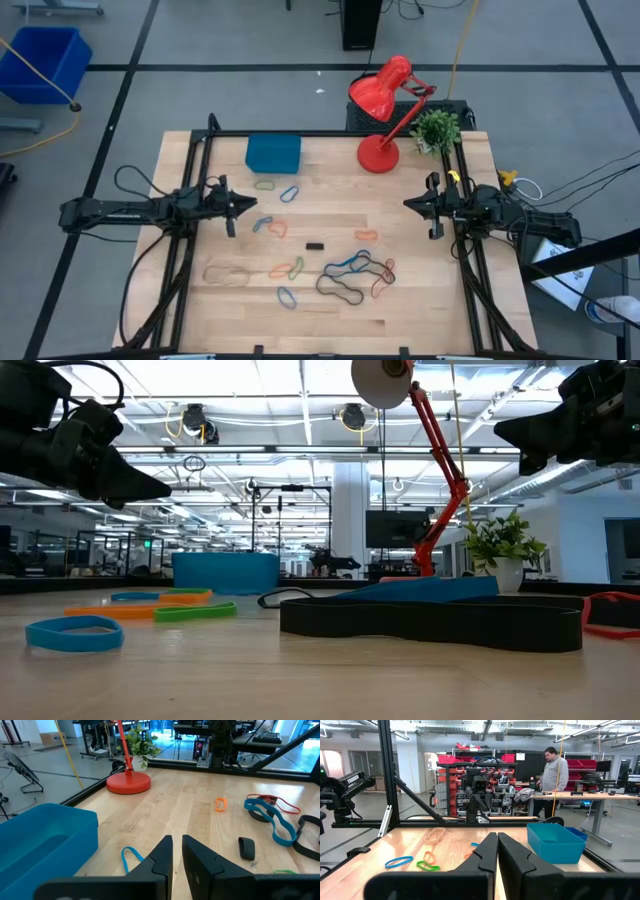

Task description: Pick and place rubber bands into bin

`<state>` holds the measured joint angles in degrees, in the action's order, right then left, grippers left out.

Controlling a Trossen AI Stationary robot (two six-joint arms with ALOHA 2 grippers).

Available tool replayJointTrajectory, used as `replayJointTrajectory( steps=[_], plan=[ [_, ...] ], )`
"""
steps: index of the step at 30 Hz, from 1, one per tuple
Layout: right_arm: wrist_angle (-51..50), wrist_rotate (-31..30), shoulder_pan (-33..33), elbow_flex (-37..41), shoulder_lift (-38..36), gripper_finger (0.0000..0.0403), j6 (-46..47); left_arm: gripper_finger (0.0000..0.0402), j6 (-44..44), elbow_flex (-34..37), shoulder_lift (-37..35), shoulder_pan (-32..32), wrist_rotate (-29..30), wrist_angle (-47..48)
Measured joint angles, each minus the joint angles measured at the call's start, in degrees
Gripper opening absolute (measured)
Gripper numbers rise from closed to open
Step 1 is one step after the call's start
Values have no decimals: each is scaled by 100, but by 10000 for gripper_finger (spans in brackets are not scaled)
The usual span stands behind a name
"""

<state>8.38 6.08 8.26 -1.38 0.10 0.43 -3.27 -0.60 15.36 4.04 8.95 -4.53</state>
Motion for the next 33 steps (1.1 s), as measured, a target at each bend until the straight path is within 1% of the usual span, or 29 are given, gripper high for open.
replayJointTrajectory(
  steps=[5,11,17,19,23,28,30,33],
  plan=[
    [0,1,0,1,1,9,112,47,0,0,-1,1,0,0],
    [20,1,-1,-1,0,9,1182,47,0,0,1,0,0,0],
    [-20,1,0,0,1,9,1241,47,0,0,-1,-1,2,2],
    [-50,1,-1,1,2,9,1241,47,48,0,-1,3,86,0],
    [-47,1,1,-1,2,9,1169,47,966,0,-1,25,750,0],
    [-46,1,-1,1,2,9,848,47,2112,0,-1,21,1185,0],
    [-46,1,1,-1,2,9,855,47,2272,0,0,21,1217,0],
    [-46,1,-1,1,2,9,967,47,2158,0,-1,21,1212,0]
  ],
)
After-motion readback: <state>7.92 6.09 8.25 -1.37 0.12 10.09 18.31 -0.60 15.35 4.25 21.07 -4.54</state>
